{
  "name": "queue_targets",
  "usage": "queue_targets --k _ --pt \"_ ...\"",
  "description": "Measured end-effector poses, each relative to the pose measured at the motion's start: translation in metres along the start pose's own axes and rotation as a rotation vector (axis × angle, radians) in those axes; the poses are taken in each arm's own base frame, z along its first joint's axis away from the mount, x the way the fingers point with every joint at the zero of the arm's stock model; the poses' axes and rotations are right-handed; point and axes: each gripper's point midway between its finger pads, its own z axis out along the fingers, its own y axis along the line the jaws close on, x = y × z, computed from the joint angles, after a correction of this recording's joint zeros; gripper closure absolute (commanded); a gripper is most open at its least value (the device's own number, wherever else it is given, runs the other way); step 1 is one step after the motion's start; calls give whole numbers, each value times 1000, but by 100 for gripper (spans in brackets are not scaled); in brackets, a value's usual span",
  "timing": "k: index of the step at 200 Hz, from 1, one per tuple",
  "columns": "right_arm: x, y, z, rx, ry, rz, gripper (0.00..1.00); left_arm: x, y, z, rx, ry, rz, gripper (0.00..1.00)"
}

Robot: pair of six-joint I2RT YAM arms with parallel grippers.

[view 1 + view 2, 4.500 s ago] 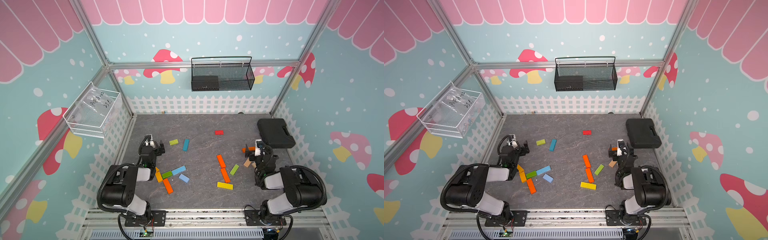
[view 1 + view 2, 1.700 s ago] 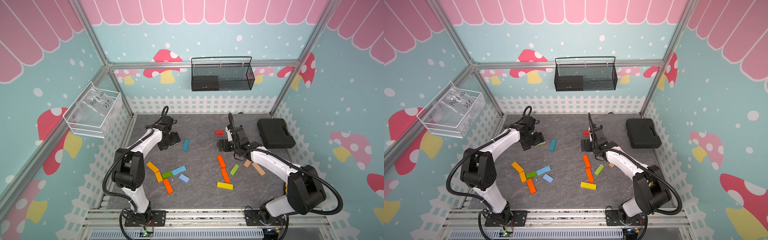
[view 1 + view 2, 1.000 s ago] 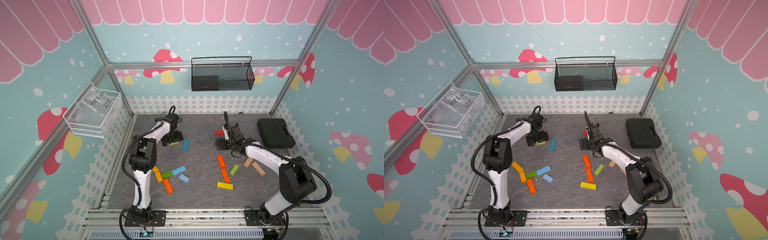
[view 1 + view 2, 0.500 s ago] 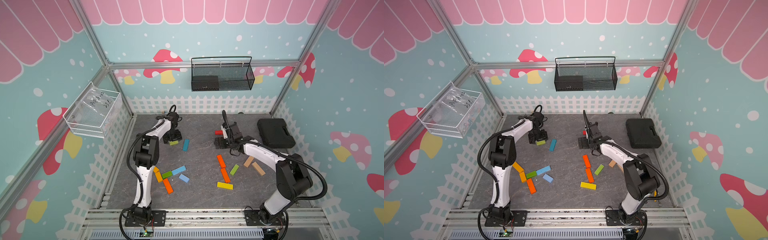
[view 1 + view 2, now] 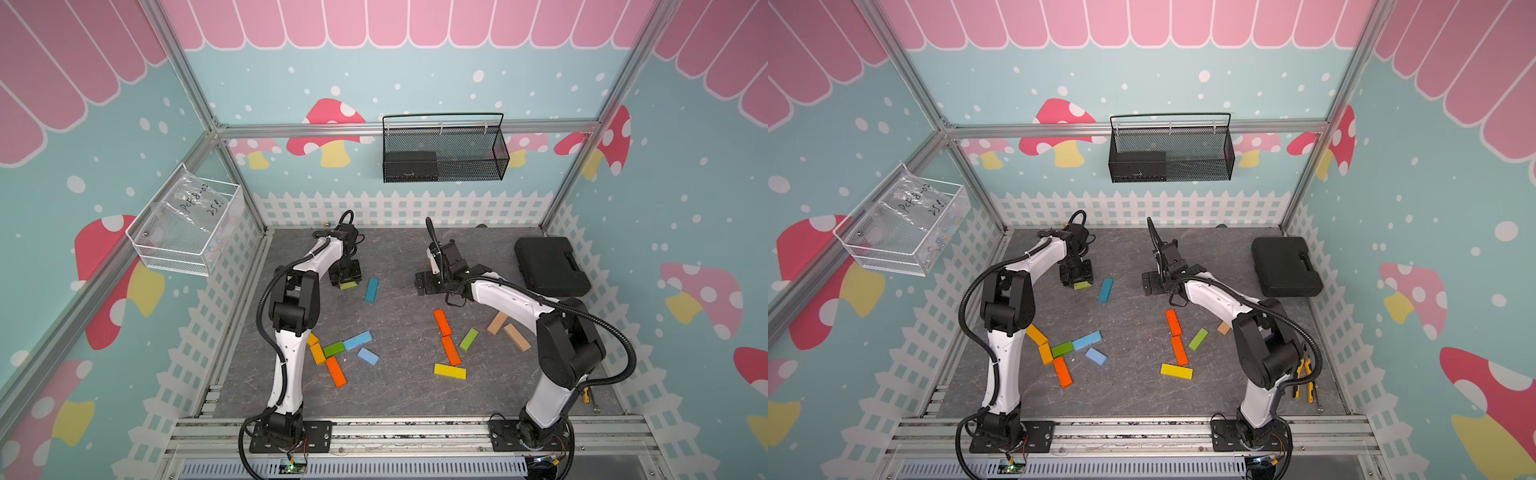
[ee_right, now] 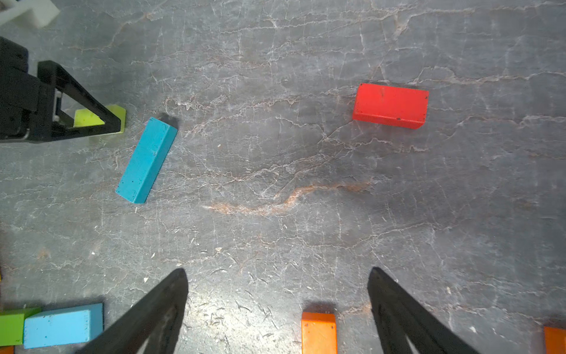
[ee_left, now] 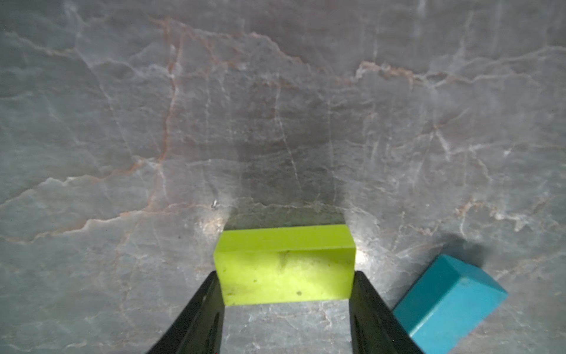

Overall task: Assemble a giraffe with building blocks
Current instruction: Pick up the building block from the center of the board.

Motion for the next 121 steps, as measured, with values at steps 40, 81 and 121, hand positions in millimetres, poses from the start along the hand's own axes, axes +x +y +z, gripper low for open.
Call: queue_targets --k 40,81,121 --pt "-7 23 18 17 32 25 6 1 0 -2 5 1 13 60" --pt "-5 61 43 18 69 38 5 17 11 -44 5 -47 17 58" --pt "-8 98 73 12 92 52 6 20 23 -121 60 -208 -1 57"
